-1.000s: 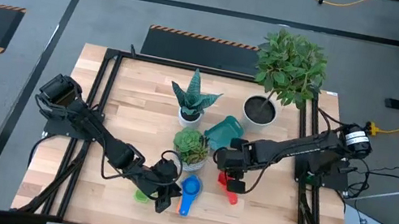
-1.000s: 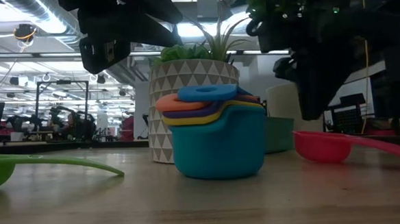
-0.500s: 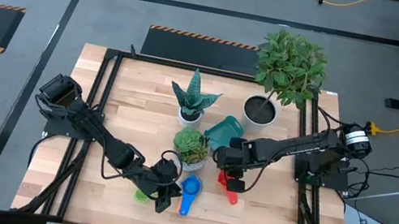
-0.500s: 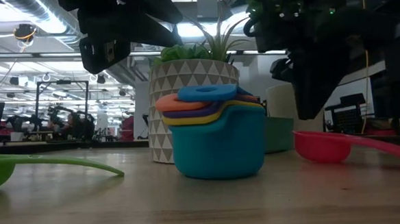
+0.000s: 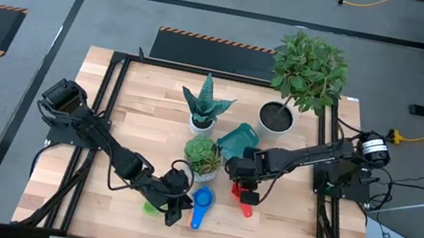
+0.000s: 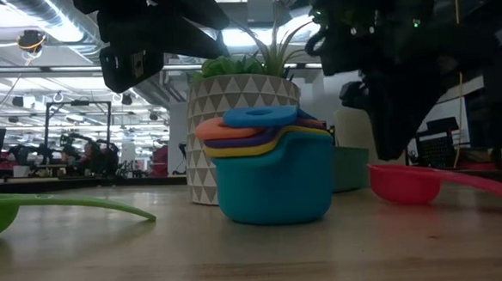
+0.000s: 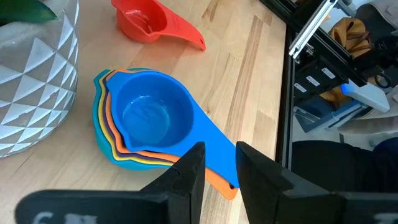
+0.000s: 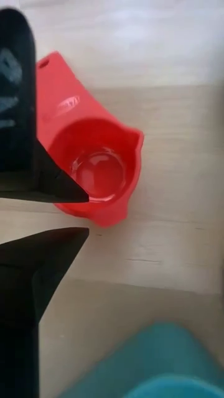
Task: Nest measuring cups in basket
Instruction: Stack the red measuring cup on top of the blue measuring cup
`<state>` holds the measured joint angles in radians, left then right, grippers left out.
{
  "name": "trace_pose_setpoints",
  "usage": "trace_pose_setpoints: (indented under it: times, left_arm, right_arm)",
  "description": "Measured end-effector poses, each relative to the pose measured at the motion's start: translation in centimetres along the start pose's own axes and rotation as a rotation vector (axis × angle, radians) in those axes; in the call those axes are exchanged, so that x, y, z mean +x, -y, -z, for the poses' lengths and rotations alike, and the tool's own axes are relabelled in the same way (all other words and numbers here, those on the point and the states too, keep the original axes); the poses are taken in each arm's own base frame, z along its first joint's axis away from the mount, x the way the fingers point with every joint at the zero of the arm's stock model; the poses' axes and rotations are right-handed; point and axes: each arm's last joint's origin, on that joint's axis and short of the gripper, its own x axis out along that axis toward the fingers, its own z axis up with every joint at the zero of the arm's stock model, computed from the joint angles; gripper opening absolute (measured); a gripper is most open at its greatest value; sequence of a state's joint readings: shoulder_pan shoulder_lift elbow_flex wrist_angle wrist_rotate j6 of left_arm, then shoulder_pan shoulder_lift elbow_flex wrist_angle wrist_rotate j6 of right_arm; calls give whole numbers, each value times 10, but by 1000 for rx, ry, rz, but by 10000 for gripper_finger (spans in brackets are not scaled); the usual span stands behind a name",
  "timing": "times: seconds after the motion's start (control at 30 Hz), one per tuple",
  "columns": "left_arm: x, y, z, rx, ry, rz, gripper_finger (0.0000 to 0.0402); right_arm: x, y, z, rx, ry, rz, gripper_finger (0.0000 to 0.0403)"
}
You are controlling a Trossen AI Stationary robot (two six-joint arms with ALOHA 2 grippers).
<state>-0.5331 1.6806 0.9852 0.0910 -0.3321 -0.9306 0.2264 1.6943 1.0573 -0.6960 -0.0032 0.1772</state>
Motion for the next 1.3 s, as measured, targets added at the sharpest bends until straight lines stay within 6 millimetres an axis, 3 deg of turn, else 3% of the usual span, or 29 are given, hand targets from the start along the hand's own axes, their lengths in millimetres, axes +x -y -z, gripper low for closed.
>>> trace_pose_setpoints:
  times: [0.77,1.03,1.3]
  left_arm:
    - [0,0,0,0,0,0,82]
    - [0,0,0,0,0,0,82]
    - [0,0,0,0,0,0,82]
  right_arm:
    - [20,0,-2,5,-39,8,78]
    - [24,0,-2,58,-45,8,16]
    - [20,-7,-4,233,-79,-106,16]
